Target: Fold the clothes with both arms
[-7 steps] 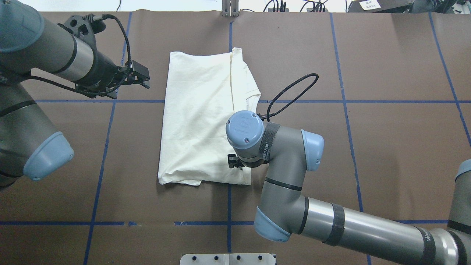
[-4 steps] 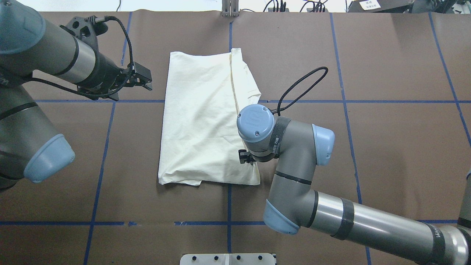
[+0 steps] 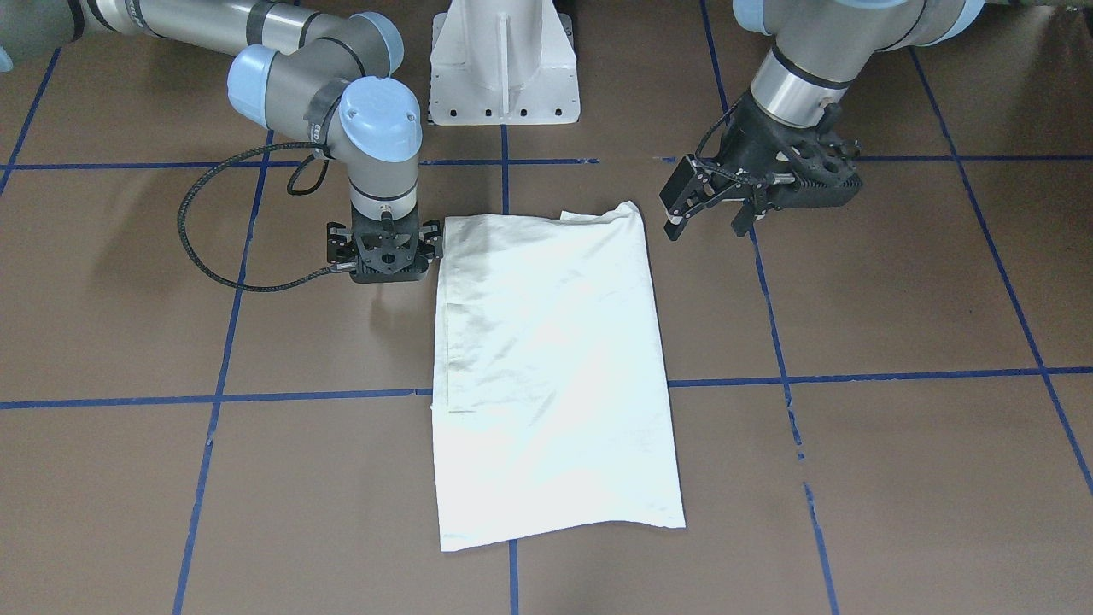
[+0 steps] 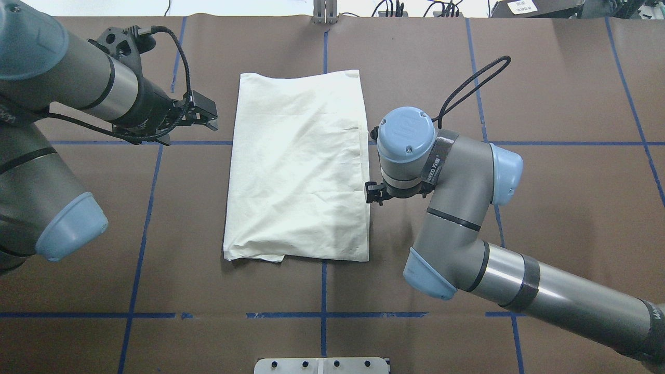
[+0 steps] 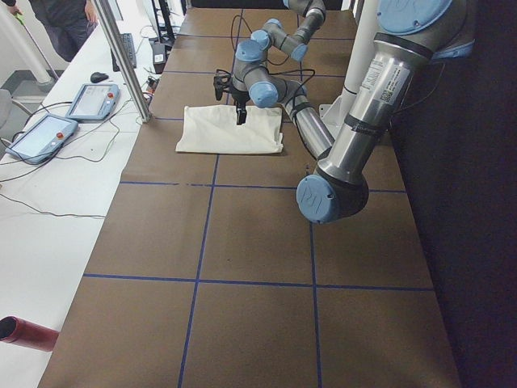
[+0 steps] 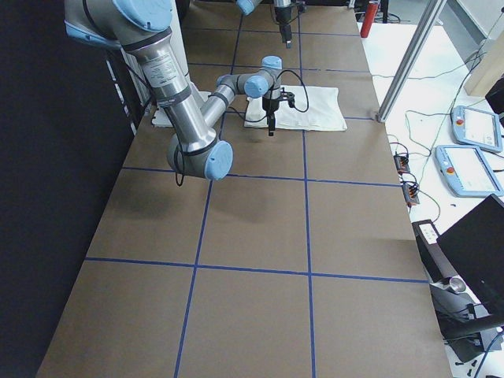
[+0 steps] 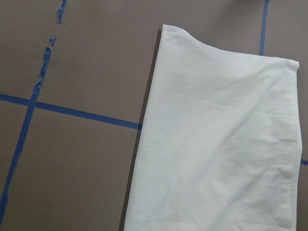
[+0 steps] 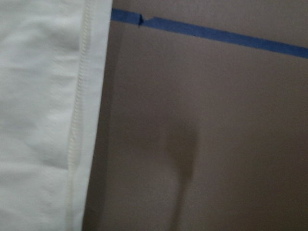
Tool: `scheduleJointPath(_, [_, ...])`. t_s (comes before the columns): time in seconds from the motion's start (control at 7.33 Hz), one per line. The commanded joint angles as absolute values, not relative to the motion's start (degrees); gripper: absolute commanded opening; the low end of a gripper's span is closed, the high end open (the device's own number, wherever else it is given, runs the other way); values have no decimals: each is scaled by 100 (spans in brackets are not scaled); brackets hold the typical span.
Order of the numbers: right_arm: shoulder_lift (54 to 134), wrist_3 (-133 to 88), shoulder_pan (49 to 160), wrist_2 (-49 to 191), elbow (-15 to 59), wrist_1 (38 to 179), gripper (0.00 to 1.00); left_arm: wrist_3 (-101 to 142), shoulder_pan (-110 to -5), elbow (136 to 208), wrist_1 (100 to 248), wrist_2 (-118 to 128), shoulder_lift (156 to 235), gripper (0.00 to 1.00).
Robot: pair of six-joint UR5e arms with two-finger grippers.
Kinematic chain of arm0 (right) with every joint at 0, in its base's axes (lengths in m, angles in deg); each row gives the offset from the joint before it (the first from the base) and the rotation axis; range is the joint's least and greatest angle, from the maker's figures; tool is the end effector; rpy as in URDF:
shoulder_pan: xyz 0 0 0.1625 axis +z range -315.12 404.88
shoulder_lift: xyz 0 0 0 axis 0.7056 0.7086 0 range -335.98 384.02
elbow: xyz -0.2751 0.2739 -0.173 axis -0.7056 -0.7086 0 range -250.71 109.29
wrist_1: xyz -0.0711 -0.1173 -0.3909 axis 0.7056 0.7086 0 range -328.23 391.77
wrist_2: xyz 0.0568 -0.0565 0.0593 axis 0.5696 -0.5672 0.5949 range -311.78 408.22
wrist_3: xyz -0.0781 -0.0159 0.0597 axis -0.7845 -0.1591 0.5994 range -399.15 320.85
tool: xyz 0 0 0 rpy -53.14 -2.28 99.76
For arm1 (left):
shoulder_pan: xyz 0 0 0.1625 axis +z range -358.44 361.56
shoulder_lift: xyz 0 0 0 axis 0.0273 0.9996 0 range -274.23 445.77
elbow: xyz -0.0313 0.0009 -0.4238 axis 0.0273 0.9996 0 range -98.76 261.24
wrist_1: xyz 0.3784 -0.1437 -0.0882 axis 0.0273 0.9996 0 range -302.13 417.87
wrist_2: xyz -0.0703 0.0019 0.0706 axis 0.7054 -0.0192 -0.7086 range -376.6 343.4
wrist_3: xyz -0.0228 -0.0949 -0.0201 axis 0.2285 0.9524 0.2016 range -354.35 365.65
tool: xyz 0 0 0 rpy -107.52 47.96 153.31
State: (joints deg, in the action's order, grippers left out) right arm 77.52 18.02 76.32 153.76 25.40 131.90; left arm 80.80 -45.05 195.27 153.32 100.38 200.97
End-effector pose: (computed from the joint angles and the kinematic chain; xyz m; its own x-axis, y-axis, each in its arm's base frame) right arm -0.5221 -0.4441 0.2659 0.8106 -0.1166 0.5738 0.0711 0.9923 0.1013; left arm 0.3255 -0.4726 0.2200 0.4846 -0.1803 -0.8559 0.2786 0.9594 -0.0444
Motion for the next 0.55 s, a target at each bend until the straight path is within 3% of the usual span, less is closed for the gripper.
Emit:
scheduleJointPath(0.0, [7596, 1867, 7713, 15614, 2692, 12944, 100, 8733, -4110, 19497, 15410, 10012, 20056, 100])
scheduleJointPath(0.41, [7719, 2245, 7748, 15940, 2992, 12197, 100, 11176, -2337, 19444, 16509, 8821, 19398, 100])
